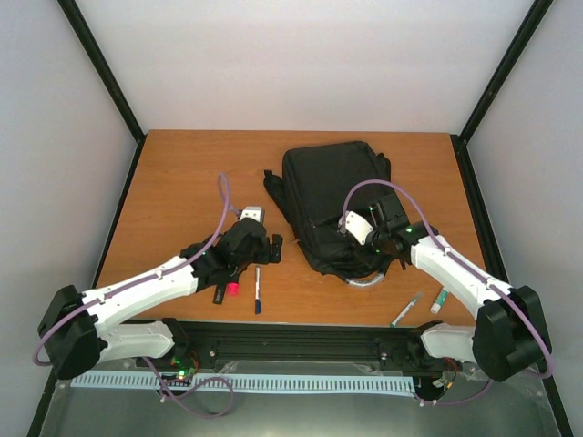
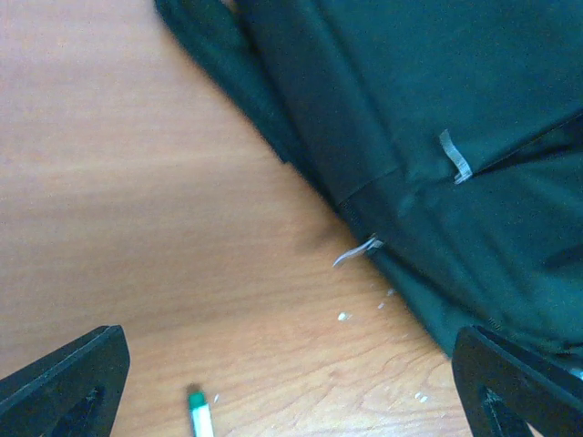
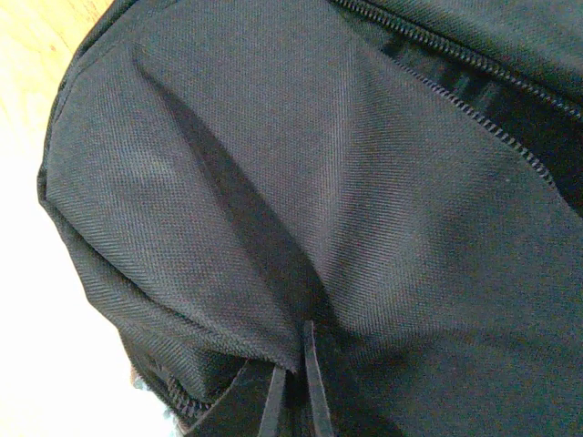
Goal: Pack the student bag
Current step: Zip the student bag at the center of the board.
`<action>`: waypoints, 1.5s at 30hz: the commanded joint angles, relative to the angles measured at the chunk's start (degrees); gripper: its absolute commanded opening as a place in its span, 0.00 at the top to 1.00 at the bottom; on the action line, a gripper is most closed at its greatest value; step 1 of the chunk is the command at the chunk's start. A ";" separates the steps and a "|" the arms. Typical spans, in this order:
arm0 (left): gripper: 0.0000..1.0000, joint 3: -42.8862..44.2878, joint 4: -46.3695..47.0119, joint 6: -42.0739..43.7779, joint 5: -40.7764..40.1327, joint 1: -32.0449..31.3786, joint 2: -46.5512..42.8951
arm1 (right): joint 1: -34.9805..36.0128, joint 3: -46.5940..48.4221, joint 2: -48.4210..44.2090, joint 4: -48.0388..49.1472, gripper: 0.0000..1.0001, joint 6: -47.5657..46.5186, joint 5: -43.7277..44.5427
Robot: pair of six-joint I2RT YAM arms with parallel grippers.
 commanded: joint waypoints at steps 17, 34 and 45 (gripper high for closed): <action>0.06 13.65 3.41 18.18 12.39 4.59 20.93 | -3.52 6.63 -1.43 -12.19 0.50 -4.60 -12.31; 0.53 1.47 27.59 24.63 28.74 8.02 28.02 | -16.39 9.95 2.51 -13.71 0.36 -5.05 -27.89; 0.45 1.40 31.55 28.66 24.91 8.10 32.15 | -24.96 14.45 13.23 -8.05 0.36 3.94 -23.51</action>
